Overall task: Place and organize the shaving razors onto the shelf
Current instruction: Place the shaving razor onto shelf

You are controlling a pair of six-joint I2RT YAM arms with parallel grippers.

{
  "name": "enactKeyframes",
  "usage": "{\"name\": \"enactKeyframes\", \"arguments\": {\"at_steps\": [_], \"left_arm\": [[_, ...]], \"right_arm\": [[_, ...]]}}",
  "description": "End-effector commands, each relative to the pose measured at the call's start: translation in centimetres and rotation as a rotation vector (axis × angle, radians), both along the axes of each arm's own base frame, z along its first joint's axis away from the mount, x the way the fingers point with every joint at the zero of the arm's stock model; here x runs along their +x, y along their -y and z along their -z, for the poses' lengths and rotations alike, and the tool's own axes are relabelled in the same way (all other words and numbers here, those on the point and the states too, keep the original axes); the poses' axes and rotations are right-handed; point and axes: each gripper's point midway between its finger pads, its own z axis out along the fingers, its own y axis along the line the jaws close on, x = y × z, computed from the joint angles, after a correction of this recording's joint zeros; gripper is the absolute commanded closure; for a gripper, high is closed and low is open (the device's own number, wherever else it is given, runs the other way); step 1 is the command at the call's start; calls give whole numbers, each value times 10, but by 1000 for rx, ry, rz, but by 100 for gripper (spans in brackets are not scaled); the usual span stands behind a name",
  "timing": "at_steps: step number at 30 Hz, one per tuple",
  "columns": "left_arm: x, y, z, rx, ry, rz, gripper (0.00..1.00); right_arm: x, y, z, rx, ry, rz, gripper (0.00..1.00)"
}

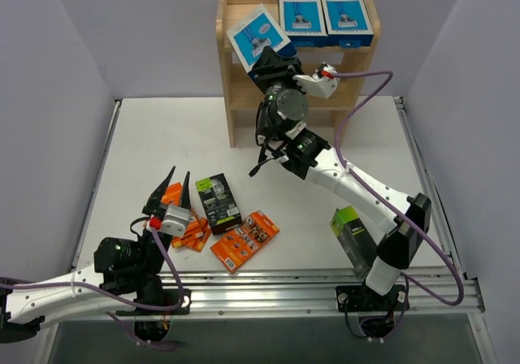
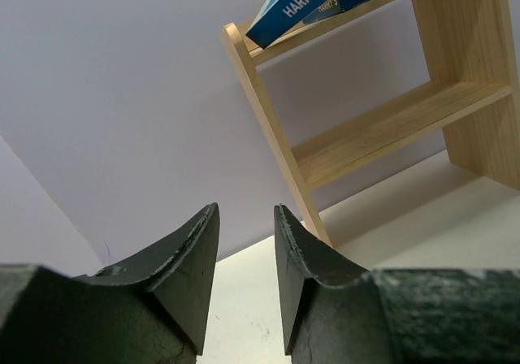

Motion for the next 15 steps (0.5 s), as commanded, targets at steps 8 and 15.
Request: {"name": "enactKeyframes", "arguments": {"at_steps": [8, 15], "left_arm": [[-6, 0, -6, -45, 23, 40, 56], [-7, -1, -5, -46, 27, 48, 55]], "right_arm": [[4, 11, -41, 177, 109, 81, 100], [27, -14, -25, 142, 85, 23, 98]]}}
